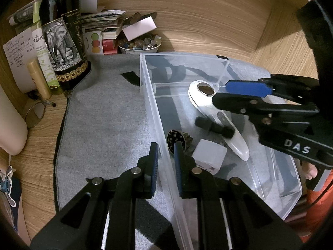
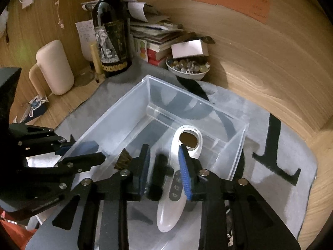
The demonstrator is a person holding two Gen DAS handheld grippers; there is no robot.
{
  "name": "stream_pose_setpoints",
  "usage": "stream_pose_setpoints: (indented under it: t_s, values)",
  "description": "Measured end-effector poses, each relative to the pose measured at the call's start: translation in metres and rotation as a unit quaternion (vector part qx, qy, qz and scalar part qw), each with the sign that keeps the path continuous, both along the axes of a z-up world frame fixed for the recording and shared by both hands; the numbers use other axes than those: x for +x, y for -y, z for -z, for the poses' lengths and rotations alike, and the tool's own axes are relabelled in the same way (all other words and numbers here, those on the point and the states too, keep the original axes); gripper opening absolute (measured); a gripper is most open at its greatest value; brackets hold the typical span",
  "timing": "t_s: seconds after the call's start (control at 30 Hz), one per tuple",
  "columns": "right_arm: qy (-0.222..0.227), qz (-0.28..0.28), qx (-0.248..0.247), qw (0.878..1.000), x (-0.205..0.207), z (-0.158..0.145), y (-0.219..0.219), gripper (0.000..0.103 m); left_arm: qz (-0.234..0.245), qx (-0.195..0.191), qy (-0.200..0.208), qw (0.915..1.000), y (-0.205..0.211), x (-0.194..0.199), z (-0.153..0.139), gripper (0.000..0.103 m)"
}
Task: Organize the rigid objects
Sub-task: 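Carry the black plug piece with the right gripper and release into the box, then move the right gripper back to the rug and grasp another black piece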
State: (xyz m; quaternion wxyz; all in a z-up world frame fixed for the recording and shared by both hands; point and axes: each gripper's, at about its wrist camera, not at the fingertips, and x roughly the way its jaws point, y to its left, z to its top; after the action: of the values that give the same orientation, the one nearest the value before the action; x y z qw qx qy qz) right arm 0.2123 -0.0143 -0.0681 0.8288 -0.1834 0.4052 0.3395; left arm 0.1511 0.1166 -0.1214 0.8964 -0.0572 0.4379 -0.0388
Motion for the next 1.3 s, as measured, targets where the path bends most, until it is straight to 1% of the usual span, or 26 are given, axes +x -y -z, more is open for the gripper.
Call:
stream_pose_setpoints:
  t_s: [0.17,0.33,0.6,0.63,0.67,0.77,1.0,1.1,1.2,1.3]
  values:
    - [0.013,0.01,0.013,1.0,-0.004,-0.011,0.01,0.033,0.0,0.0,0.0,1.0,0.0,0.0,0.0,0.015]
    - [0.033,0.032,0.026,0.999,-0.009,-0.022,0.03,0.038,0.0,0.0,0.0,1.0,0.0,0.0,0.0,0.015]
    - [0.049,0.099,0.04,0.993,-0.015,-0.034,0.077,0.04,0.0,0.0,0.0,1.0,0.0,0.0,0.0,0.015]
    - [0.047,0.106,0.04,0.992,-0.016,-0.033,0.083,0.042,0.0,0.0,0.0,1.0,0.0,0.0,0.0,0.015]
    - [0.046,0.116,0.038,0.991,-0.017,-0.031,0.089,0.044,0.001,0.0,0.0,1.0,0.0,0.0,0.0,0.015]
    - [0.034,0.143,0.026,0.989,-0.018,-0.022,0.108,0.045,0.0,0.0,0.0,1.0,0.0,0.0,0.0,0.015]
    - [-0.01,0.19,0.003,0.982,-0.023,0.014,0.138,0.045,0.0,0.0,0.0,1.0,0.0,0.0,0.0,0.015]
    - [-0.035,0.2,-0.003,0.979,-0.028,0.03,0.148,0.045,0.001,0.002,0.0,1.0,0.0,0.0,0.0,0.015]
    - [-0.052,0.204,-0.01,0.978,-0.033,0.041,0.153,0.045,0.0,0.002,0.0,1.0,0.0,0.0,0.001,0.015]
    - [-0.069,0.2,-0.01,0.977,-0.039,0.052,0.155,0.052,0.0,0.002,0.0,1.0,0.001,0.0,0.001,0.015]
